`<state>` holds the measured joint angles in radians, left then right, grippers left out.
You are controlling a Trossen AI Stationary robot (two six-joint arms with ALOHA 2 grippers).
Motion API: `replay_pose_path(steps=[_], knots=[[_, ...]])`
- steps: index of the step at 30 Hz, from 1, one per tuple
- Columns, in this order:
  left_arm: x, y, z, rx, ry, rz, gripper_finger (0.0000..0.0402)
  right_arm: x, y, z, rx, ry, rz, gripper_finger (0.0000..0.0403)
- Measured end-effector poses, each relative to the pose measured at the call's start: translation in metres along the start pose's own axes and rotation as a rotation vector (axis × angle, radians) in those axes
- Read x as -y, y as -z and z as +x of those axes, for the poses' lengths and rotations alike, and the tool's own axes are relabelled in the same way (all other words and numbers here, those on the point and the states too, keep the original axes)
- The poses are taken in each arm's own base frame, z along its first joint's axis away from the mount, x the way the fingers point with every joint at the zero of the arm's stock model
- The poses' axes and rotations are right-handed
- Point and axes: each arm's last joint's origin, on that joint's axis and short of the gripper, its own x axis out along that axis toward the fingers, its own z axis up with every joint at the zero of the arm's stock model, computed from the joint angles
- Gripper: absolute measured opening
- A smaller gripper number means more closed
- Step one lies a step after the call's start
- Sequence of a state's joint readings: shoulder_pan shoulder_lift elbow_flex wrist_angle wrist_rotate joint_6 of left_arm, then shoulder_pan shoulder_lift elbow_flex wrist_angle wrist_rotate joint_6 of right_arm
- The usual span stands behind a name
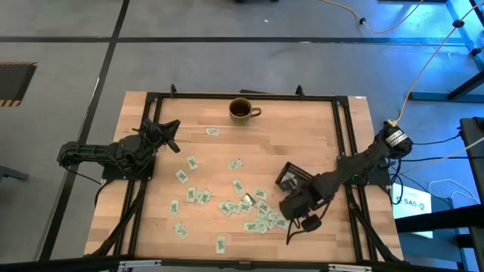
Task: Pick and place Stevia / Truvia into bins
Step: Put the stevia packet into the black bin
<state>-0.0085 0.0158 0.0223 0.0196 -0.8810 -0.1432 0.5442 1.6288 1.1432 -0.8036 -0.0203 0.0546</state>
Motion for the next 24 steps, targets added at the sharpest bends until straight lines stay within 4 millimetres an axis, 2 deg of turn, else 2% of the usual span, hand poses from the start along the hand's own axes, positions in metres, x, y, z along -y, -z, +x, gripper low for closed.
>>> replay_pose_path(steps=[20,24], knots=[[0.0,0.0,0.0,-0.001,0.003,0.0,0.0033,-0.001,0.0,0.076,-0.195,0.066,0.038,0.0072],[0.0,0.0,0.0,-0.001,0.004,0.0,0.0033,0.0,0.0,0.085,-0.227,0.069,0.041,0.0071]])
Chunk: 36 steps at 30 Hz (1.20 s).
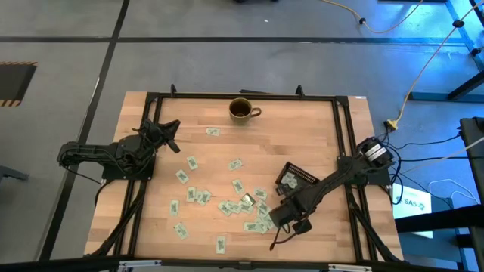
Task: Pick and place Stevia / Truvia into bins
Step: Put the stevia packet into the black bin
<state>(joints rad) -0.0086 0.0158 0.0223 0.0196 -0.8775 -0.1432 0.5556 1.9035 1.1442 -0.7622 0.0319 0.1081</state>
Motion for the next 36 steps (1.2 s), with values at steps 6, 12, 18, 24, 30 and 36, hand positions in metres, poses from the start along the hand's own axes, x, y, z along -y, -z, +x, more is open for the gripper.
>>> replay_pose_path(steps=[6,12,18,24,30,36], knots=[[0.0,0.0,0.0,0.0,0.0,0.0,0.0033,0.0,0.0,0.004,-0.015,0.001,0.017,0.0038],[0.0,0.0,0.0,0.0,0.0,0.0,0.0033,0.0,0.0,0.004,-0.016,-0.001,0.019,0.0007],[0.0,0.0,0.0,0.0,0.0,0.0,0.0033,0.002,0.002,-0.009,-0.017,0.002,0.05,0.0004],[0.0,0.0,0.0,0.0,0.0,0.0,0.0033,0.021,0.0,-0.057,0.123,-0.009,0.17,0.0002],[0.0,0.0,0.0,0.0,0.0,0.0,0.0033,0.048,0.009,-0.101,0.238,0.029,0.447,0.0002],[0.0,0.0,0.0,0.0,0.0,0.0,0.0033,0.075,0.041,-0.116,0.099,0.103,0.724,0.0002]])
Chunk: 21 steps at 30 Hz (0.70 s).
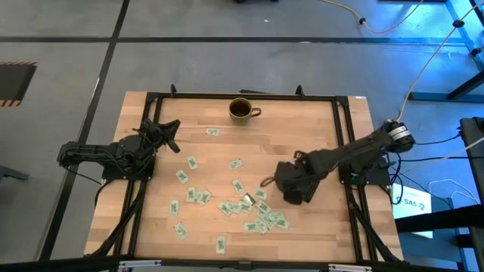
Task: Pick and place Stevia / Truvia into bins
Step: Put the stevia packet into the black bin
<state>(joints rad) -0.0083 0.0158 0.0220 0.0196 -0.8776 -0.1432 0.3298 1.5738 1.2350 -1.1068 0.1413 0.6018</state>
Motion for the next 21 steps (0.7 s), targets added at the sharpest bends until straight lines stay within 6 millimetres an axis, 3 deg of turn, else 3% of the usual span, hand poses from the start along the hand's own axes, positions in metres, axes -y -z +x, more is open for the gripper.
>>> replay_pose_path(steps=[7,15,21], knots=[[0.0,0.0,0.0,0.0,0.0,0.0,0.0033,0.013,-0.001,0.027,-0.049,0.031,0.017,0.0002],[0.0,0.001,0.0,-0.006,-0.001,0.007,0.0033,0.021,0.009,0.064,-0.08,-0.013,0.05,0.0002],[0.001,0.001,0.001,-0.01,-0.001,0.013,0.0033,0.027,0.02,0.08,-0.108,0.004,0.056,0.0002]])
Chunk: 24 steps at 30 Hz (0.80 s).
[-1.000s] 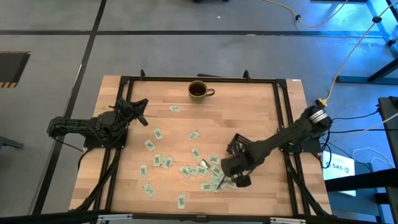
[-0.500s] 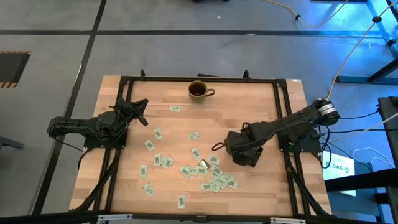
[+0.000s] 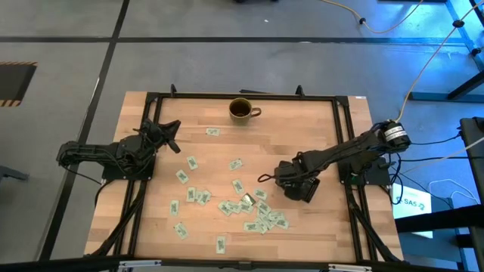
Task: Pick and place Stevia / Truvia into bins
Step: Put the stevia packet into the black bin
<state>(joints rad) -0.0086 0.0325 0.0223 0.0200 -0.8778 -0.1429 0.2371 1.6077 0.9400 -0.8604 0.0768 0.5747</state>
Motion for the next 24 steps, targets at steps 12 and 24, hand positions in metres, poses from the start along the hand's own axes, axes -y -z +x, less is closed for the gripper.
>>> replay_pose_path(steps=[12,24], knots=[[0.0,0.0,0.0,0.0,0.0,0.0,0.0033,0.002,0.004,0.005,-0.014,0.008,0.034,0.003],[0.0,0.0,0.0,-0.001,0.0,0.001,0.0033,-0.01,-0.011,-0.032,0.061,-0.048,-0.066,0.0074]])
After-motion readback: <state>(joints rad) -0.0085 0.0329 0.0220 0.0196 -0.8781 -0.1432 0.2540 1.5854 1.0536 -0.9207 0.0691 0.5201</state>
